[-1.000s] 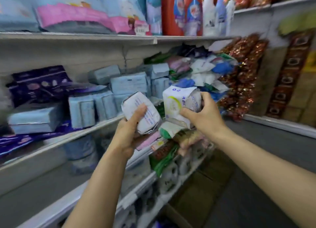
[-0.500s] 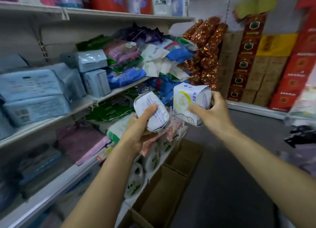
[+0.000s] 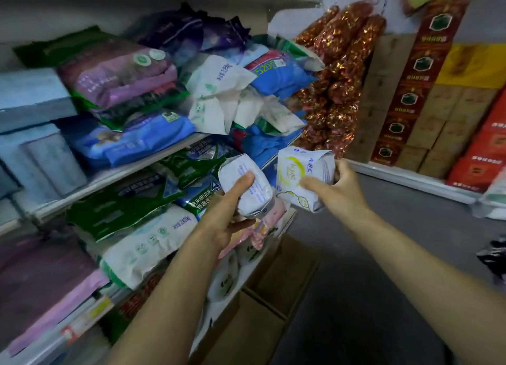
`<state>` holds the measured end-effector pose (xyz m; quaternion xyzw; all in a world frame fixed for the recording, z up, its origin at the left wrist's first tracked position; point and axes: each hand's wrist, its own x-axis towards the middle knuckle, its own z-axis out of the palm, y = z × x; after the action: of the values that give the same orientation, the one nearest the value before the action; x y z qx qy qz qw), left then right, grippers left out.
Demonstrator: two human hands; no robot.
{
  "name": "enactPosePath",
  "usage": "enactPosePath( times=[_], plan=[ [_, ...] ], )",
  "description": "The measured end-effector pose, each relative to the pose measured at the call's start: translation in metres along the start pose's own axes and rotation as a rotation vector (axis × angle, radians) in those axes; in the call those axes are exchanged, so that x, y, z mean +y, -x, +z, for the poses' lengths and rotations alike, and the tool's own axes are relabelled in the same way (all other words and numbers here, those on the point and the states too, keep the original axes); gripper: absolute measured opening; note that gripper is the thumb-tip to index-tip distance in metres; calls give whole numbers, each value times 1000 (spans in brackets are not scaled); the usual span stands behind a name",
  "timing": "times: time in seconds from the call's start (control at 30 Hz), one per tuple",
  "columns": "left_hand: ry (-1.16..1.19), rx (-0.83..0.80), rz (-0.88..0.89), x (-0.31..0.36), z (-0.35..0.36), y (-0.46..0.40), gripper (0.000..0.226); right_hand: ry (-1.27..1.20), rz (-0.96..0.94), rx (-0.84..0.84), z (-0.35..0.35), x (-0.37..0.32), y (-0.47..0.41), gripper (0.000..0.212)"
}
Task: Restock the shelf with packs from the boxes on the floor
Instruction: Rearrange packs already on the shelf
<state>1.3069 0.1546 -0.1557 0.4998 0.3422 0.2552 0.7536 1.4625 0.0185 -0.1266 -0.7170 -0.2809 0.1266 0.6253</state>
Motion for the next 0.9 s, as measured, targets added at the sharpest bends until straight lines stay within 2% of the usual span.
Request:
enactPosePath(
  times=[0.13,0.3,0.43,0.57,0.67,0.77,0.87,0.9],
  plan=[
    [-23,48,-57,-6,12,-43,51,-9,45,-49,9,30,-56,49],
    [-49,125,-117,-20,24,-86,52,33,102,-134,20,67,-114,42],
    [-31,195,-152,-33,52,-126,47,71,141,-244,12,99,-172,47],
    [25,274,-193,-52,86,-168,57,126,140,-365,4,121,-228,48],
    [100,340,-249,-76,114,-198,77,207,139,-493,-1,143,-269,47],
    [136,482,-315,-100,145,-221,58,328,130,-611,-8,174,-305,49],
    [227,543,-428,-121,174,-236,32,369,219,-718,-9,204,-328,53],
    [257,560,-456,-124,184,-240,31,375,243,-762,-8,215,-335,58]
  ],
)
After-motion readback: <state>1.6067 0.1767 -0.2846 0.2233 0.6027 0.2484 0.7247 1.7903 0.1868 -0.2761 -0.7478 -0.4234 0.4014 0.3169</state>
